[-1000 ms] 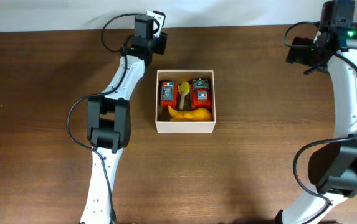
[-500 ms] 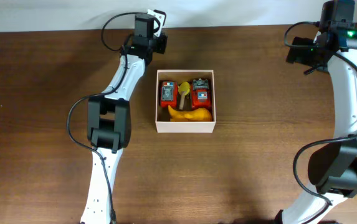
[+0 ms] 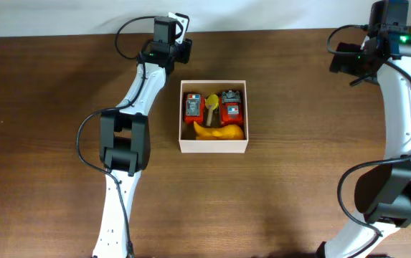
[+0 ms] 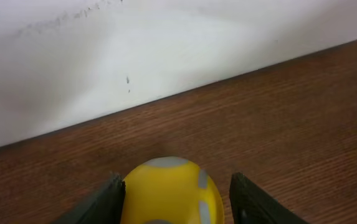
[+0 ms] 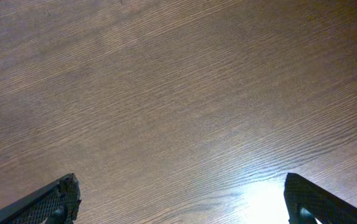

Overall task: Pack container
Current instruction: 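Close the left gripper firmly on the yellow ball and lift it, then carry the yellow ball with the left gripper over the box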

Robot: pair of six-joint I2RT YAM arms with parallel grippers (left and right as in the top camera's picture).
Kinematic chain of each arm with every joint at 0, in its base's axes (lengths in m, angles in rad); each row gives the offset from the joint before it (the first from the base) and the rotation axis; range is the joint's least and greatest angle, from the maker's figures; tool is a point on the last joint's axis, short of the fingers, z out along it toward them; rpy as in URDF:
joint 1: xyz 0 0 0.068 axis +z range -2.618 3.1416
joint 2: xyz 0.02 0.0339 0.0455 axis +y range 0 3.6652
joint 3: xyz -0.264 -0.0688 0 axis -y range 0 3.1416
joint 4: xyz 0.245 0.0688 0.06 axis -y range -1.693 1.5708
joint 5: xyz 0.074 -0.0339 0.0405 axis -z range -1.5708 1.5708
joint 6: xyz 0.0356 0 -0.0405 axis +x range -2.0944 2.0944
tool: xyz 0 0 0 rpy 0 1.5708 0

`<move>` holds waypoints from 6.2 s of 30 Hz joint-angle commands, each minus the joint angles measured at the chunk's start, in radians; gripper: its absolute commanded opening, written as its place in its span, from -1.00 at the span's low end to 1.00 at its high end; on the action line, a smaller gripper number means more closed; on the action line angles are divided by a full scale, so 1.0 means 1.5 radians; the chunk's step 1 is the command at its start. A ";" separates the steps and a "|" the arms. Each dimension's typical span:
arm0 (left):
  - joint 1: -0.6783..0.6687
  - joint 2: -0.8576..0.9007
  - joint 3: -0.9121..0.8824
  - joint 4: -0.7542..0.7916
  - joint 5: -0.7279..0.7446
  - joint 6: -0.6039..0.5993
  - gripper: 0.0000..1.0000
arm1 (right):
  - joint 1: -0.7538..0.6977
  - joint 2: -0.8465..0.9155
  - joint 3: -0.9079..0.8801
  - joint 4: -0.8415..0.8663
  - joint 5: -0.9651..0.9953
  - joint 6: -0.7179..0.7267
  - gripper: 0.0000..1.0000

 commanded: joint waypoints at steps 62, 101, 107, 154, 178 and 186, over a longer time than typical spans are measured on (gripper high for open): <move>-0.004 0.058 -0.004 -0.024 0.016 -0.002 0.07 | -0.003 0.003 -0.001 0.000 0.006 0.008 0.98; -0.005 0.058 0.121 -0.123 -0.013 -0.002 -0.70 | -0.003 0.003 -0.001 0.000 0.006 0.008 0.98; 0.000 0.058 0.169 -0.189 -0.025 -0.002 -0.72 | -0.003 0.003 -0.001 0.000 0.006 0.008 0.98; -0.118 -0.159 0.519 -0.932 -0.032 -0.003 -0.72 | -0.003 0.003 -0.001 0.000 0.006 0.008 0.98; -0.168 -0.159 0.293 -0.932 0.047 -0.010 -0.76 | -0.003 0.003 -0.001 0.000 0.006 0.008 0.98; -0.193 -0.165 0.281 -0.932 0.066 -0.019 -0.81 | -0.003 0.003 -0.001 0.000 0.006 0.008 0.97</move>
